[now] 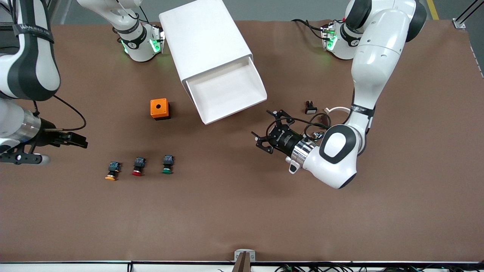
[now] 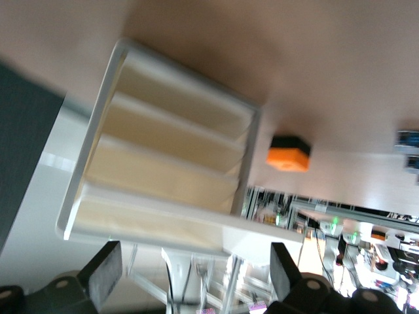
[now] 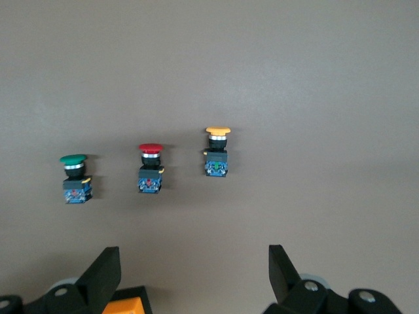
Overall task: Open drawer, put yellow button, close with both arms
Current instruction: 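Release the drawer with the left gripper while the right gripper reaches the yellow button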
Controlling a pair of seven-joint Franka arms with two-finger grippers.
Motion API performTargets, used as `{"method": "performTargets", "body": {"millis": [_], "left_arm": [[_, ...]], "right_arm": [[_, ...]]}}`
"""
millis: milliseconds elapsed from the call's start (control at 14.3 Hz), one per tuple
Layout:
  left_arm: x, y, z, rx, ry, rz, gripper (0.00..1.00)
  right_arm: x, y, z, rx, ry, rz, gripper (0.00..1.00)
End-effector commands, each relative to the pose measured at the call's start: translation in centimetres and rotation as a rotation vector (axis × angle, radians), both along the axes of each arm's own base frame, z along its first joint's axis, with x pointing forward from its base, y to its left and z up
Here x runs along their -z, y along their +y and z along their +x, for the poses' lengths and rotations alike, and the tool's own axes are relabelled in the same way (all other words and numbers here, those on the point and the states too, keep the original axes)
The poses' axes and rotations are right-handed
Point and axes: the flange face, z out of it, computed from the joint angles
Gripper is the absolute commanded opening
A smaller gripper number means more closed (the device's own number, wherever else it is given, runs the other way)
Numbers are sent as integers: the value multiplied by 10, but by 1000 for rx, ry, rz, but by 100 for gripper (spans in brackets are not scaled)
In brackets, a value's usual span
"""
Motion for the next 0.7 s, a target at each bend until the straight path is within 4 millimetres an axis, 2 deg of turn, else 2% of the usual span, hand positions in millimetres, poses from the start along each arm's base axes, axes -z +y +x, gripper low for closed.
{"method": "performTargets", "body": {"millis": [0, 280, 420, 490, 630], "left_arm": [[-46, -5, 3, 68, -307, 51, 99], [-96, -1, 16, 155, -682, 183, 99], [-100, 4, 21, 189, -764, 251, 99], [-109, 8, 23, 205, -809, 279, 99], [-111, 6, 22, 279, -883, 358, 99]], "right_arm": [[29, -3, -10, 22, -30, 14, 100], [73, -3, -16, 26, -60, 7, 100], [97, -3, -12, 28, -55, 3, 100], [104, -4, -11, 28, -55, 1, 100], [117, -4, -10, 31, -55, 0, 100]]}}
